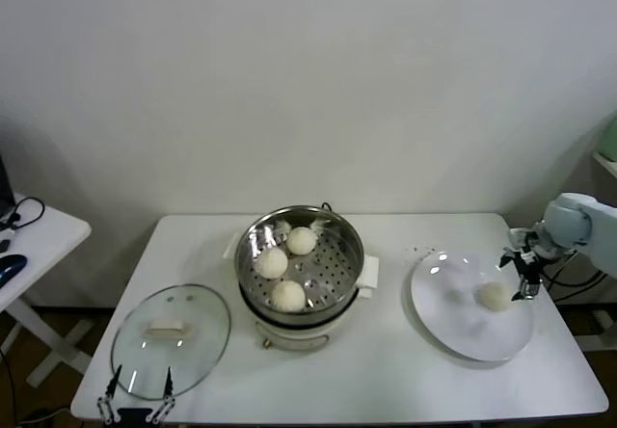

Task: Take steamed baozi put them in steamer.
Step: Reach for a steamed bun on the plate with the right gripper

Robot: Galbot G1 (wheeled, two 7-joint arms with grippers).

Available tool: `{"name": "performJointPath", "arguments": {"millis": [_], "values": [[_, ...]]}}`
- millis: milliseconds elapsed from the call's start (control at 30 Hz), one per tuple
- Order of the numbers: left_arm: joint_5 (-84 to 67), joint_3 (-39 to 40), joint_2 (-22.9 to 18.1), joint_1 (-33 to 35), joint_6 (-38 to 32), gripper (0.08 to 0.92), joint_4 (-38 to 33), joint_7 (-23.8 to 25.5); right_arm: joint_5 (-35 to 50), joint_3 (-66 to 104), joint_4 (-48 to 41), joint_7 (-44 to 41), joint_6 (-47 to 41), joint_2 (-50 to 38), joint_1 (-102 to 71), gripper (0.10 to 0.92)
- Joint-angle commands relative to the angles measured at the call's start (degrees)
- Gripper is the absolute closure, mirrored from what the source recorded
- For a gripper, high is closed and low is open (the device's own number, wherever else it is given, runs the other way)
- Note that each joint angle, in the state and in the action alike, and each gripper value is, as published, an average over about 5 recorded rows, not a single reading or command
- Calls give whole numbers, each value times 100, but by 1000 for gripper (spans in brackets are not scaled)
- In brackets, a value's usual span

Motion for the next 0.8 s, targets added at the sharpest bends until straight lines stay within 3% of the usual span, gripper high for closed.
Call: {"name": "performJointPath", "arguments": {"millis": [33, 567, 700, 800], "values": [[22, -57, -1, 23, 2, 177, 13, 6, -240, 730, -397, 70, -94, 227, -959, 203], [105, -54, -20, -2, -8, 177, 50, 4, -411, 1063, -650, 101, -59, 426, -1167, 207], [104, -66, -17, -11, -11, 177, 59, -2, -448, 1107, -600, 127, -59, 426, -1163, 243], [103, -65, -18, -17, -13, 177, 65, -6, -446, 997, -391, 114, -70, 352, -986, 313]]}}
